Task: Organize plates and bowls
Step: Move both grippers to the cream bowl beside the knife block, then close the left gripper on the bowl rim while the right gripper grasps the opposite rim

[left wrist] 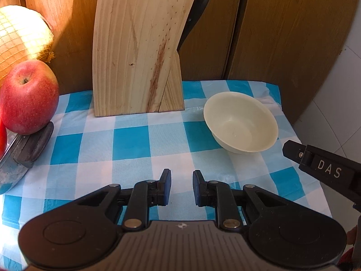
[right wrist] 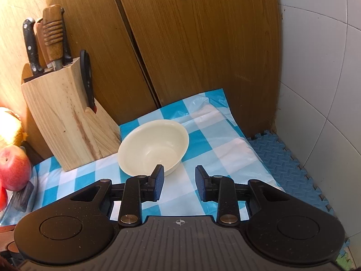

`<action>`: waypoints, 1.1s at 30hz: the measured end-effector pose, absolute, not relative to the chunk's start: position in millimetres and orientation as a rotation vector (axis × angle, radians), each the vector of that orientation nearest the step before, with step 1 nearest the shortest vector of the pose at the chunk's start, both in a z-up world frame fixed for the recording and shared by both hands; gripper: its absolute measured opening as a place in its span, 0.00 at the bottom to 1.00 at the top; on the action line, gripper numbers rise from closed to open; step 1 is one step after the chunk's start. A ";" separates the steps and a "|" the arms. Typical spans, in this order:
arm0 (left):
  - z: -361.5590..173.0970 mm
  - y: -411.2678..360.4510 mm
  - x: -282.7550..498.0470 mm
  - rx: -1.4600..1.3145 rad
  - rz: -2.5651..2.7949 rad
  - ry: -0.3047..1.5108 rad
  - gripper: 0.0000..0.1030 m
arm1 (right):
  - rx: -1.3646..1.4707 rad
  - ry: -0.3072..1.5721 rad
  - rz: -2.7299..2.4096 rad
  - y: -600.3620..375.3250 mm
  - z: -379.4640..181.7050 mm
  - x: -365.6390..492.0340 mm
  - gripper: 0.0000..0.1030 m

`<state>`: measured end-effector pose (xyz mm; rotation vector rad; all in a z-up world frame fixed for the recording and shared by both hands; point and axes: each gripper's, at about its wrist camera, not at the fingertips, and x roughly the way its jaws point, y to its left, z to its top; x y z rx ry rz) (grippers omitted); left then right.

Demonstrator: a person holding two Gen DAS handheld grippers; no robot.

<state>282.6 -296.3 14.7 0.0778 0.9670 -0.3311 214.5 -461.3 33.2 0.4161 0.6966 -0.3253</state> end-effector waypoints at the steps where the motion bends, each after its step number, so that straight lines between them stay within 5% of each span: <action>1: 14.1 -299.8 287.3 0.072 -0.331 0.966 0.15 | 0.417 0.701 -0.328 -462.8 31.0 218.1 0.38; 33: -19.7 -338.6 332.7 0.084 -0.342 0.941 0.15 | 0.403 0.768 -0.318 -478.5 -3.9 273.0 0.38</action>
